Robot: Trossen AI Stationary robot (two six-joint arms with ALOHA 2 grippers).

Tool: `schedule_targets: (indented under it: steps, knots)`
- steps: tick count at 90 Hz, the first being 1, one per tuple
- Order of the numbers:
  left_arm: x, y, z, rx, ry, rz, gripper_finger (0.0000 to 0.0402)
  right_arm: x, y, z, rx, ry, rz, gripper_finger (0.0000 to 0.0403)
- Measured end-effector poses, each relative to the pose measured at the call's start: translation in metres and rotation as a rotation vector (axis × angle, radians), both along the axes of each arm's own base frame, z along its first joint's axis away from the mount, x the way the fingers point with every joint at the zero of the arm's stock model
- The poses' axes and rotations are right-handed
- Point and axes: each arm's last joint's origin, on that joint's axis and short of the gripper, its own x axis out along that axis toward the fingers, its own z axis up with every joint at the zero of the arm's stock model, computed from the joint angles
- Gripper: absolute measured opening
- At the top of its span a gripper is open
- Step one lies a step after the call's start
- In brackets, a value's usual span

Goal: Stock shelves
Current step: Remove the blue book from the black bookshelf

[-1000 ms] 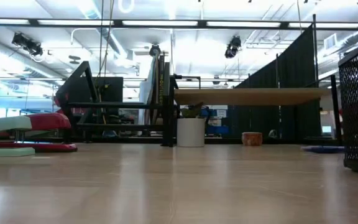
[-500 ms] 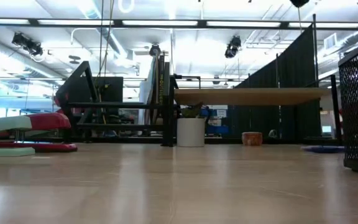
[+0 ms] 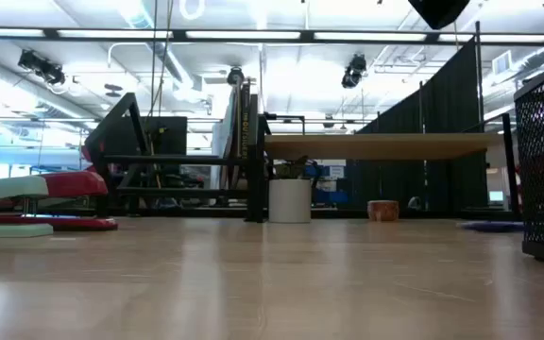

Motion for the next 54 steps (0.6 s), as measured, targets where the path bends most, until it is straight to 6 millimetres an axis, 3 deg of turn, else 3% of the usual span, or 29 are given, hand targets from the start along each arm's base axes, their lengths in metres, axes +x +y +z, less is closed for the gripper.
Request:
schedule_targets:
  steps: [10,20,31,54]
  knots:
    - [-0.008,0.04,-0.021,-0.147,0.136,0.121,0.0153,0.0,0.0,0.0,-0.003,0.003,0.0,0.0166]
    - [-0.005,0.076,-0.054,-0.297,0.317,0.241,0.0153,0.0,0.0,0.0,-0.009,0.004,0.002,0.0162]
    - [0.003,0.106,-0.077,-0.357,0.36,0.319,0.0158,0.0,-0.001,0.0,-0.01,0.003,0.003,0.016]
    - [0.027,0.151,-0.104,-0.44,0.338,0.29,0.0244,0.0,-0.001,-0.001,-0.014,0.01,0.006,0.0158]
